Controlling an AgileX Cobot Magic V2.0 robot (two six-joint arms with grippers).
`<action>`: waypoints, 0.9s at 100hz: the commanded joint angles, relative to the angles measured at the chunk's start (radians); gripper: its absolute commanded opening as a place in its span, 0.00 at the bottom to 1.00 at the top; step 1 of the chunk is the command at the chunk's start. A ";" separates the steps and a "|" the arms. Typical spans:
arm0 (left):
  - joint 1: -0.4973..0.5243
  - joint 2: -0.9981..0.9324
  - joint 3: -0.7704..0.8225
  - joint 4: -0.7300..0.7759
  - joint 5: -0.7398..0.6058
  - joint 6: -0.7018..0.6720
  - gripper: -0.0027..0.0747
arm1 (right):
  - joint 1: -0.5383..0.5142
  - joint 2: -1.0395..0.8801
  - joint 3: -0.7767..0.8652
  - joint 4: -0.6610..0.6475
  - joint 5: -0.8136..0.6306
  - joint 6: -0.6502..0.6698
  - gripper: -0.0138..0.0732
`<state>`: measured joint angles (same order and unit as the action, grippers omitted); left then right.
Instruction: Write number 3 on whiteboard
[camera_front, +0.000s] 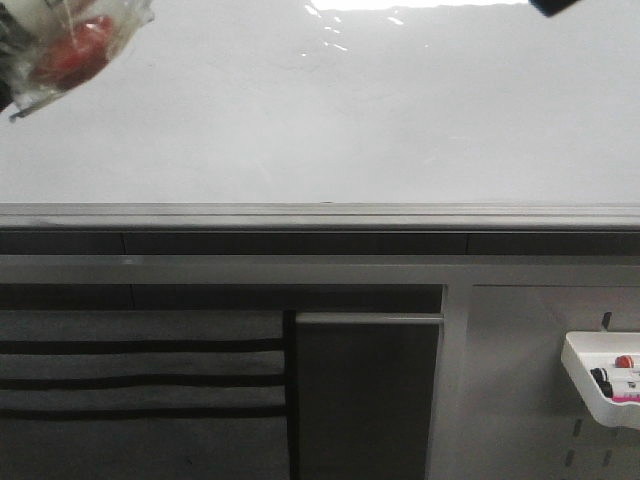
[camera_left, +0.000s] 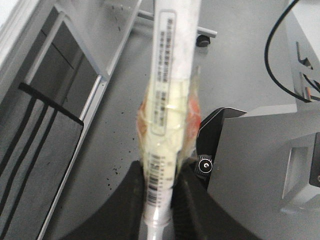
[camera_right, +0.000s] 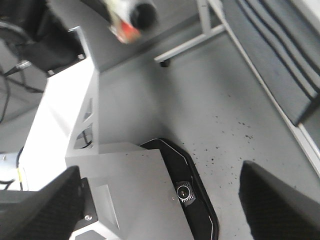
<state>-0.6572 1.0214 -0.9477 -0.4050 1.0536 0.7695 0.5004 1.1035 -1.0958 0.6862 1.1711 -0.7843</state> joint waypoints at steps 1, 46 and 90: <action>-0.032 -0.016 -0.035 -0.042 -0.029 0.003 0.01 | 0.065 0.019 -0.056 0.027 -0.051 -0.016 0.79; -0.041 -0.016 -0.035 -0.042 -0.031 0.003 0.01 | 0.223 0.230 -0.240 -0.054 -0.089 -0.020 0.72; -0.041 -0.016 -0.035 -0.036 -0.033 0.020 0.01 | 0.258 0.323 -0.337 -0.041 -0.088 -0.158 0.57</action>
<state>-0.6886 1.0214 -0.9477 -0.4065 1.0570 0.7878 0.7569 1.4481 -1.3974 0.5970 1.1074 -0.9224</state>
